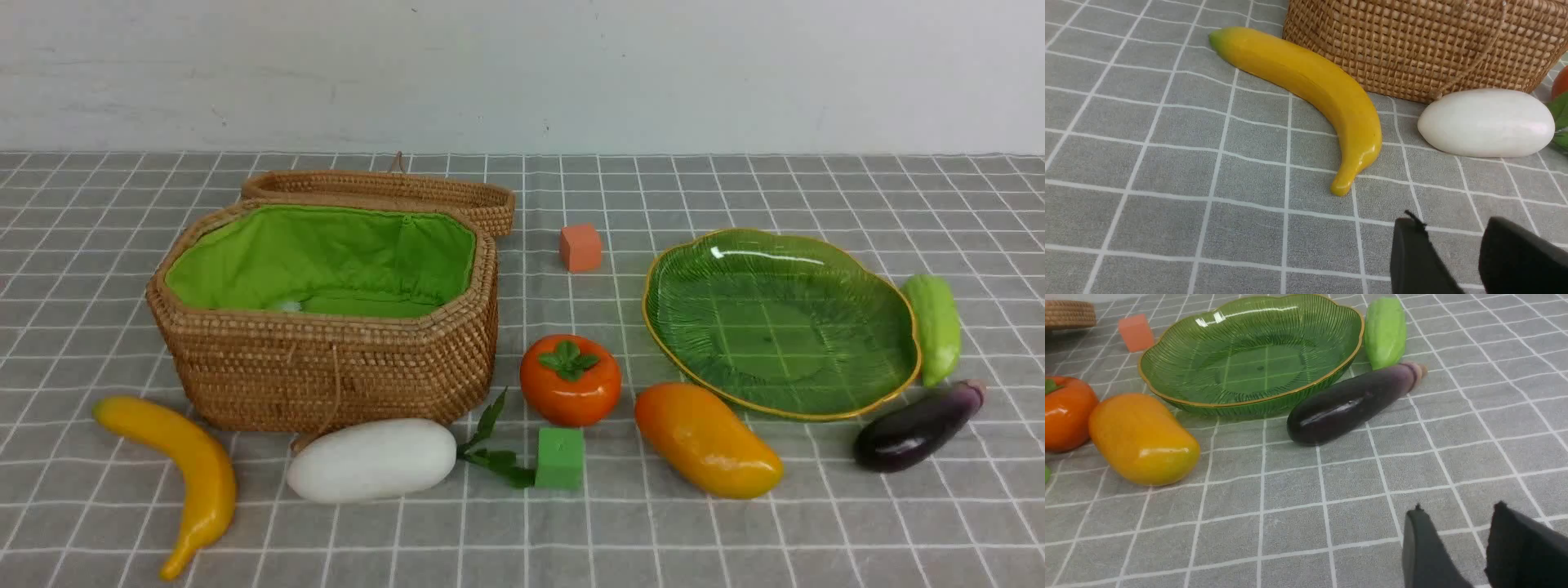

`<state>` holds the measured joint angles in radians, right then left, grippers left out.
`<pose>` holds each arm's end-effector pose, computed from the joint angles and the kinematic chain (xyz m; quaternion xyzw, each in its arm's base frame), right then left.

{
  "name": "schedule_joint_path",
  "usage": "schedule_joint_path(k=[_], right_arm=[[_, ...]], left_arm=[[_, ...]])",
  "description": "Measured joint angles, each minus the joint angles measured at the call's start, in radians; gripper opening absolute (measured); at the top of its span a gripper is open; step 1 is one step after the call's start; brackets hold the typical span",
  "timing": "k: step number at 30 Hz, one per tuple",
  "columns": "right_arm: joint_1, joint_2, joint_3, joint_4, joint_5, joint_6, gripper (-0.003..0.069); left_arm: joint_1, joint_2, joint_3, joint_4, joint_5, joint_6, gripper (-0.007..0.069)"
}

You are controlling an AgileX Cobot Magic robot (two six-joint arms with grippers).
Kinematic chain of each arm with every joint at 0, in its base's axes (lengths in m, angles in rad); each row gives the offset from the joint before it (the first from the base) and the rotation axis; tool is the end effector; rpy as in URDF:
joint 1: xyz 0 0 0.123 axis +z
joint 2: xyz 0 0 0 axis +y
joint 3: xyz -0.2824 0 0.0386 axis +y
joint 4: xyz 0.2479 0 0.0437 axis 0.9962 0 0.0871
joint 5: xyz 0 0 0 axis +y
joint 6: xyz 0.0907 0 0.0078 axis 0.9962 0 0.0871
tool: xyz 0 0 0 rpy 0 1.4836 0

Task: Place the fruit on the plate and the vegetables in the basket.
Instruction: Use the left arm to grab a banana and put it into the right plate

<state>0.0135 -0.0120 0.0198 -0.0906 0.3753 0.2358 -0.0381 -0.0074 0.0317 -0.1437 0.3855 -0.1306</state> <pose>0.0525 -0.0023 0.1734 0.0652 0.8005 0.0358 0.5947 0.0523 -0.0069 0.1685 -0.0756 0.8068 -0.1097 0.5757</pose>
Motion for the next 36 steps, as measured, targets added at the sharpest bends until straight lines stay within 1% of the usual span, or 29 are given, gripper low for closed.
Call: schedule_joint_path(k=[23,25,26,28,32,33,34,35,36], right_arm=[[0.0,0.0,0.0,0.0,0.0,0.0,0.024],[0.0,0.0,0.0,0.0,0.0,0.0,0.024],[0.0,0.0,0.0,0.0,0.0,0.0,0.024],[0.0,0.0,0.0,0.0,0.0,0.0,0.024],[0.0,0.0,0.0,0.0,0.0,0.0,0.024],[0.0,0.0,0.0,0.0,0.0,0.0,0.024],[0.0,0.0,0.0,0.0,0.0,0.0,0.024],[0.0,0.0,0.0,0.0,0.0,0.0,0.024],[0.0,0.0,0.0,0.0,0.0,0.0,0.024]], left_arm=[[0.0,0.0,0.0,0.003,-0.001,0.004,0.0239],[0.0,0.0,0.0,0.033,-0.046,0.018,0.0239],[0.0,0.0,0.0,0.034,-0.052,0.019,0.0239],[0.0,0.0,0.0,0.027,-0.112,0.012,0.0239],[0.0,0.0,0.0,-0.055,-0.212,-0.052,0.0239],[0.0,0.0,0.0,-0.089,-0.235,-0.073,0.0239],[0.0,0.0,0.0,-0.143,-0.284,-0.123,0.0239],[0.0,0.0,0.0,-0.159,-0.296,-0.129,0.0239],[0.0,0.0,0.0,-0.226,-0.332,-0.179,0.0239]])
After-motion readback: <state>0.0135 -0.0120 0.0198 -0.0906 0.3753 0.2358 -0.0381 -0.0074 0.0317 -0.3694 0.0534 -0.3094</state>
